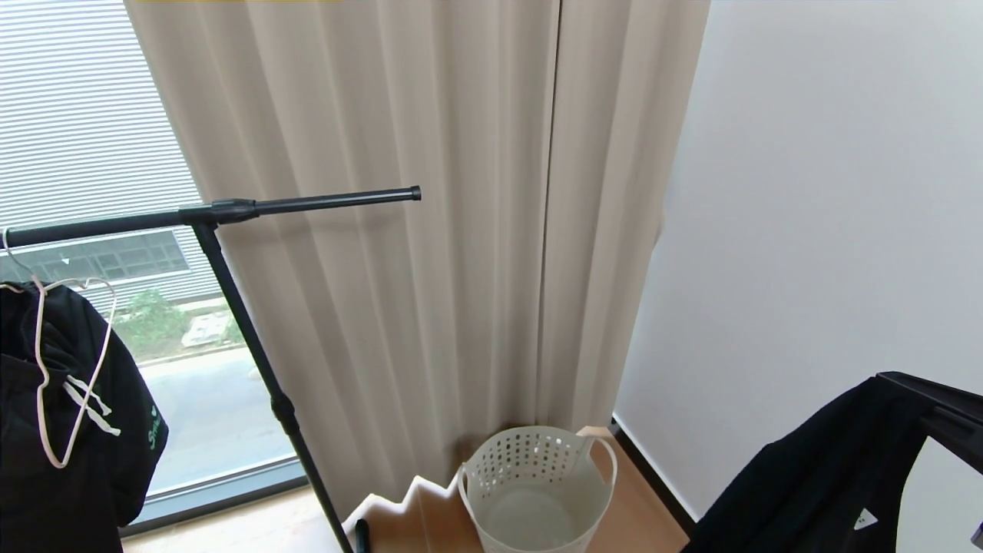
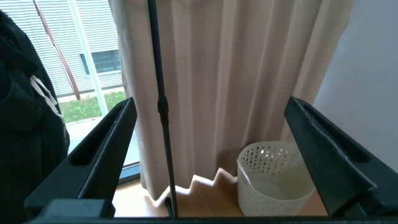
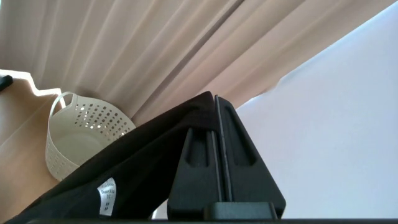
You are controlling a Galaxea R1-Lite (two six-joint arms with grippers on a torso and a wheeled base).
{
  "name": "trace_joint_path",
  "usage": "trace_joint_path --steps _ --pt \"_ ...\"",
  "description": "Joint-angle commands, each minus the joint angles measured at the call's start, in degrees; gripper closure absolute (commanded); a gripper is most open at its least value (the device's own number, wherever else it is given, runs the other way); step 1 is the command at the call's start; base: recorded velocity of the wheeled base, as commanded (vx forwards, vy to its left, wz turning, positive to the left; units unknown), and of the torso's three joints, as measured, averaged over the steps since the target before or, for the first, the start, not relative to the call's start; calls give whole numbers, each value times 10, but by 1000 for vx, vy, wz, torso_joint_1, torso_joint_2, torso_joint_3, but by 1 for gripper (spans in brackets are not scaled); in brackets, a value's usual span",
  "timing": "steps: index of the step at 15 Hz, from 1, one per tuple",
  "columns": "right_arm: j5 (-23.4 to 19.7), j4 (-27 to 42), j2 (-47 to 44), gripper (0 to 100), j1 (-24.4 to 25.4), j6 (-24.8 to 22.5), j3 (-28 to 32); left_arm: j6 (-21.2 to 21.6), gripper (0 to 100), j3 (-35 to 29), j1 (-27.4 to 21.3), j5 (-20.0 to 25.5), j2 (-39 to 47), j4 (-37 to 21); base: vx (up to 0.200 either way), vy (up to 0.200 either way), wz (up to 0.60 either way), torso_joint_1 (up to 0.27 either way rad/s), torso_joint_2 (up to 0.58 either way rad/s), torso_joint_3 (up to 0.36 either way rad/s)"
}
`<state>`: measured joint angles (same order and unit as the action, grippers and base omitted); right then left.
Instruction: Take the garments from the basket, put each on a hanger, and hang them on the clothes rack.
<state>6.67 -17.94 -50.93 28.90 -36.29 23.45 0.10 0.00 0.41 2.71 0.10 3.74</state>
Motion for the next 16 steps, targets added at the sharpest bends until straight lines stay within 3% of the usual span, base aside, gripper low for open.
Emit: trace_joint_path --steps 1,5,9,16 --pt "0 -1 -2 100 0 0 0 0 0 0 0 0 0 -1 0 0 0 178 -403 -344" --pt "0 -1 -2 100 0 0 -2 0 0 0 0 -1 0 0 0 0 0 184 -372 -359" --pt "1 -2 -3 100 0 -1 -5 0 0 0 0 -1 0 0 0 0 0 115 -249 -161" --pt "1 -3 -2 100 0 -1 -5 -1 0 0 0 -1 0 0 0 0 514 10 -12 -7"
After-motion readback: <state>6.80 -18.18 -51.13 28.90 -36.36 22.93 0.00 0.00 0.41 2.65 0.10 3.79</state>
